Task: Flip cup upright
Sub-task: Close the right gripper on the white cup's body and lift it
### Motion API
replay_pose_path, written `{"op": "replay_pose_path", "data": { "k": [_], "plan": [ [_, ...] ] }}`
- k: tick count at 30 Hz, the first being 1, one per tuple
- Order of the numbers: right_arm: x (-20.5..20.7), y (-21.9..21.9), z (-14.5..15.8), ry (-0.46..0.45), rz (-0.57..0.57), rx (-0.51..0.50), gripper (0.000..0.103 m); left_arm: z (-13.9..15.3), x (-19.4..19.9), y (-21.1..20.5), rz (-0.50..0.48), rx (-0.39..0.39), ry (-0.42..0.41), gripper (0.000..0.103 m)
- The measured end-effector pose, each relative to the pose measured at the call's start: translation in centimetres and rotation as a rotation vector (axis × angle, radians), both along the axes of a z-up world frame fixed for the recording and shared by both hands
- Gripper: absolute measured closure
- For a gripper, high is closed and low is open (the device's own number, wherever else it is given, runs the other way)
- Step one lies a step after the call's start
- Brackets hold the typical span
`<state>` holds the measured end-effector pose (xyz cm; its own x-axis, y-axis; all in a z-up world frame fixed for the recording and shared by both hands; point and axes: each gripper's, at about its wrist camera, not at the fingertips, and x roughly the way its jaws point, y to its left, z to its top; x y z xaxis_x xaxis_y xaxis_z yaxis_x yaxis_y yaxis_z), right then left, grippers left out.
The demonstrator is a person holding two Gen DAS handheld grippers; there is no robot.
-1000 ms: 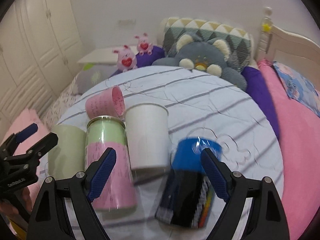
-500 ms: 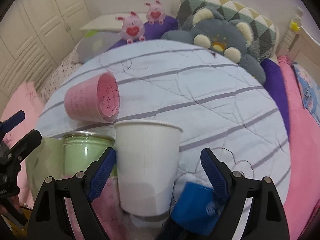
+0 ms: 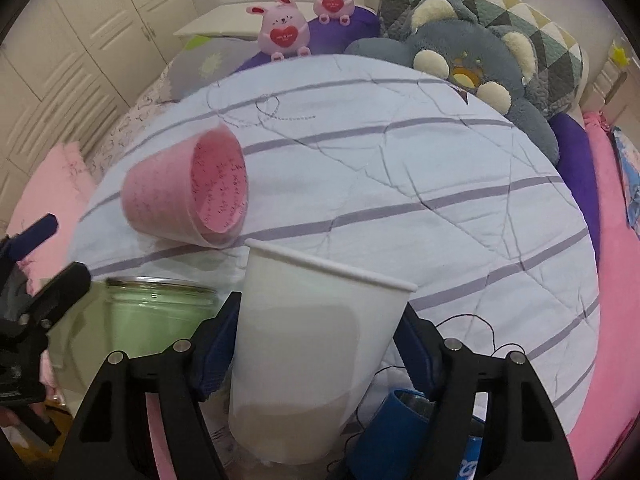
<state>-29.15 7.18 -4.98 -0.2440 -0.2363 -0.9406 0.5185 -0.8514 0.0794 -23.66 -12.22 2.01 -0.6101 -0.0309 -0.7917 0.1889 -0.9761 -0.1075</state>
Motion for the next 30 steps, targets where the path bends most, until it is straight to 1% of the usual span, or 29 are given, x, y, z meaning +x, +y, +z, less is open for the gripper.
{"op": "replay_pose_path", "data": {
  "k": [7, 15, 23, 27, 30],
  "plan": [
    [0.2, 0.7, 2.3, 0.053, -0.032, -0.018, 0.031, 1.3, 0.4, 0.3, -0.012, 0.002, 0.027, 0.000],
    [2.6, 2.4, 5.4, 0.124, -0.072, -0.044, 0.031, 4.0, 2.0, 1.5, -0.048, -0.015, 0.091, 0.000],
    [8.0, 5.0, 6.9, 0.158, -0.142, -0.059, 0.031, 4.8, 4.7, 4.6, -0.152, -0.012, 0.100, 0.000],
    [11.1, 6.1, 6.7, 0.157, -0.184, -0.055, 0.031, 4.6, 6.5, 6.2, -0.202, -0.020, 0.096, 0.000],
    [13.4, 7.2, 5.9, 0.147, -0.226, -0.070, 0.031, 3.9, 7.9, 7.4, -0.239, -0.042, 0.085, 0.000]
  ]
}}
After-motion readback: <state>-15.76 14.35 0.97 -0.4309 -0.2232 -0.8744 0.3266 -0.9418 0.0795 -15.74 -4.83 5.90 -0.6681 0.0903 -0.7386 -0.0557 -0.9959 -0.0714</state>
